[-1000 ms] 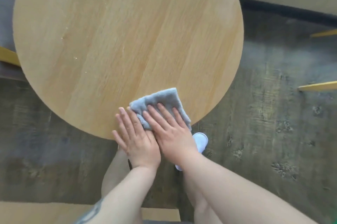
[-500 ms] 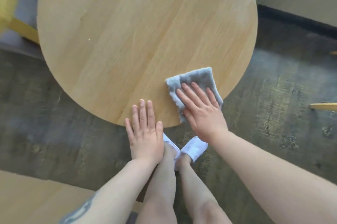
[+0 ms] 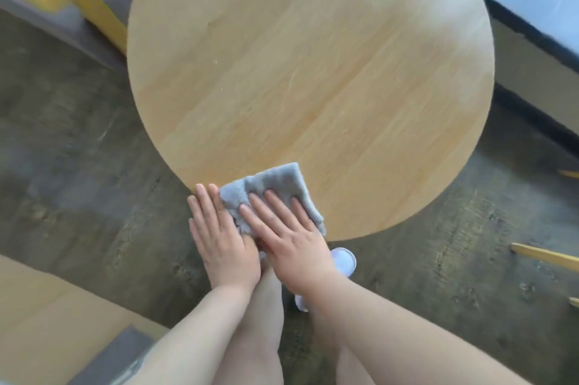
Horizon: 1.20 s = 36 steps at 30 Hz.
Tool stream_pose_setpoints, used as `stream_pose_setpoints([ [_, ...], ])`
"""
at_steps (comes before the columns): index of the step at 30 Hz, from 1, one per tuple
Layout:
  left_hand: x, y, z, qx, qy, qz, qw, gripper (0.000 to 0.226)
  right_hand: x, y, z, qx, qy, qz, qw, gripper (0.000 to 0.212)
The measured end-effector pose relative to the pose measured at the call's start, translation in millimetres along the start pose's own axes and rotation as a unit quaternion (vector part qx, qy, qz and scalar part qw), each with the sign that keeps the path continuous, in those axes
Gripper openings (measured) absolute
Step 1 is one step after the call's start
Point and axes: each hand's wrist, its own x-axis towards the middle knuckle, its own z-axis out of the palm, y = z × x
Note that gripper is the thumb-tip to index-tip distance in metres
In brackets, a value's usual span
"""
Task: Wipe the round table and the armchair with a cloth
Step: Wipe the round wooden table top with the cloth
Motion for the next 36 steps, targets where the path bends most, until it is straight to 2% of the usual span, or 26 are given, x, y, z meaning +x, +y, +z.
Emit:
stream_pose_setpoints([
  [1, -2, -4, -2, 0.004, 0.002, -0.01, 1.0, 0.075, 3, 13, -2, -0.009, -0.029, -0.103, 0.994, 0.061],
  [2, -3, -7, -6, 0.005, 0.006, -0.017, 1.0, 0.075, 3, 32, -7, -0.02, -0.044, -0.142, 0.989, 0.062],
  [3, -3, -5, -8, 0.0, 0.013, -0.016, 1.0, 0.071, -4, 52, -10, -0.021, -0.04, -0.114, 0.992, 0.062],
  [5, -3, 13, -4, -0.013, 0.01, 0.047, 0.999, 0.064, -15, 71, -16, 0.019, 0.032, 0.11, 0.993, 0.059],
  [6, -5, 29, 3, -0.019, -0.003, 0.098, 0.995, 0.061, -13, 64, -15, 0.026, 0.063, 0.232, 0.97, 0.061],
  [7, -11, 46, 11, -0.031, -0.023, 0.137, 0.99, 0.059, -9, 51, -10, 0.018, 0.076, 0.296, 0.952, 0.062],
  [8, -18, 61, 19, -0.055, -0.04, 0.145, 0.987, 0.057, -8, 36, -6, 0.013, 0.069, 0.295, 0.953, 0.063],
  [9, -21, 73, 24, -0.08, -0.048, 0.124, 0.988, 0.057, -11, 32, -3, 0.012, 0.051, 0.226, 0.973, 0.061],
  [11, -23, 82, 29, -0.083, -0.036, 0.069, 0.994, 0.059, -17, 70, -17, -0.016, -0.009, 0.005, 1.0, 0.055],
  [12, -24, 82, 29, -0.058, -0.027, 0.07, 0.995, 0.06, -19, 105, -27, -0.033, -0.018, -0.064, 0.997, 0.052],
  [13, -26, 81, 31, -0.029, -0.025, 0.085, 0.996, 0.06, -21, 136, -38, -0.049, -0.023, -0.071, 0.996, 0.052],
  [15, -30, 89, 37, -0.015, -0.019, 0.079, 0.997, 0.06, -27, 162, -53, -0.019, -0.008, 0.113, 0.993, 0.057],
  [16, -31, 101, 42, -0.026, -0.009, 0.046, 0.999, 0.061, -26, 153, -52, -0.005, 0.014, 0.218, 0.976, 0.059],
  [17, -31, 116, 46, -0.043, 0.005, -0.002, 0.999, 0.062, -25, 135, -43, -0.004, 0.031, 0.268, 0.963, 0.06],
  [18, -31, 132, 50, -0.064, 0.021, -0.056, 0.996, 0.063, -26, 113, -37, 0.001, 0.024, 0.253, 0.967, 0.062],
  [20, -26, 153, 57, -0.101, 0.052, -0.129, 0.985, 0.065, -34, 102, -39, -0.005, -0.031, 0.071, 0.997, 0.063],
  [22, -23, 157, 63, -0.093, 0.069, -0.155, 0.981, 0.066, -32, 158, -51, -0.02, -0.079, -0.11, 0.991, 0.061],
  [23, -24, 158, 65, -0.076, 0.071, -0.157, 0.982, 0.065, -33, 188, -58, -0.045, -0.08, -0.129, 0.987, 0.062],
  [25, -25, 171, 70, -0.05, 0.069, -0.177, 0.981, 0.064, -37, 226, -66, -0.06, -0.032, 0.003, 0.998, 0.066],
  [27, -25, 193, 80, -0.027, 0.081, -0.227, 0.97, 0.065, -34, 207, -64, -0.02, 0.011, 0.155, 0.988, 0.066],
  [28, -25, 203, 84, -0.015, 0.091, -0.253, 0.963, 0.065, -33, 191, -60, 0.006, 0.006, 0.152, 0.988, 0.065],
  [30, -24, 211, 91, 0.016, 0.098, -0.275, 0.956, 0.066, -41, 186, -63, 0.023, -0.045, -0.044, 0.998, 0.064],
  [32, -26, 210, 94, 0.035, 0.089, -0.278, 0.956, 0.067, -31, 243, -76, -0.021, -0.09, -0.224, 0.97, 0.064],
  [33, -26, 210, 93, 0.036, 0.086, -0.278, 0.956, 0.065, -24, 271, -84, -0.054, -0.076, -0.219, 0.971, 0.062],
  [34, -27, 210, 93, 0.036, 0.084, -0.277, 0.957, 0.063, -17, 290, -89, -0.052, -0.047, -0.136, 0.988, 0.06],
  [36, -27, 209, 95, 0.039, 0.089, -0.273, 0.957, 0.063, -5, 284, -91, -0.004, 0.028, 0.137, 0.99, 0.058],
])
